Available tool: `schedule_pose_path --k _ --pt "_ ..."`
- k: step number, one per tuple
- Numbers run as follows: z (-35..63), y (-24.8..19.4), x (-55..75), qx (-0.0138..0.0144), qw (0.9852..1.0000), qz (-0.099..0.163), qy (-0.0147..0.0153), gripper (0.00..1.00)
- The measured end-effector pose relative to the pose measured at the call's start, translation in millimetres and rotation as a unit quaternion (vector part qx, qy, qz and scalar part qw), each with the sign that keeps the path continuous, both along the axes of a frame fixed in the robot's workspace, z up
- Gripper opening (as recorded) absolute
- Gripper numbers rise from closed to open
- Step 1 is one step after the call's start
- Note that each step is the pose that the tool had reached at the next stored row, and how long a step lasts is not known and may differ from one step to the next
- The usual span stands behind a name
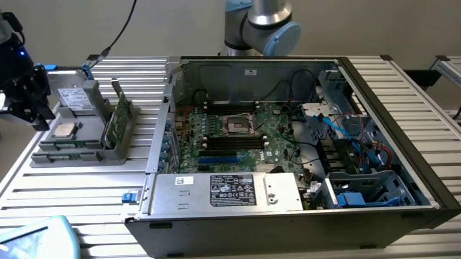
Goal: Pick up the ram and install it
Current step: 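Pick up the ram and move it above insertion slot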
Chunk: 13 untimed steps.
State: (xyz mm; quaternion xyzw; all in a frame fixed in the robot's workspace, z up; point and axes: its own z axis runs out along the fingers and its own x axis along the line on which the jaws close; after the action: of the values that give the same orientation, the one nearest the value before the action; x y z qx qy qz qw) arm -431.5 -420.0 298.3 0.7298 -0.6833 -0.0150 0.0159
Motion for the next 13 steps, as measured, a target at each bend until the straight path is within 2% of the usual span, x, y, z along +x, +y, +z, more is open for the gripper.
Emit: schedule_pose_path --k 3,7,13 --pt "-5.4 -3.6 1.0 0.0001 1.0 0.0 -0.0001 0.37" --pt "-12.5 -8.1 9.1 0.0002 1.0 0.0 -0.0001 0.37" --pt "-22.9 -10.6 15.0 0.0016 1.0 0.001 -0.0002 0.37"
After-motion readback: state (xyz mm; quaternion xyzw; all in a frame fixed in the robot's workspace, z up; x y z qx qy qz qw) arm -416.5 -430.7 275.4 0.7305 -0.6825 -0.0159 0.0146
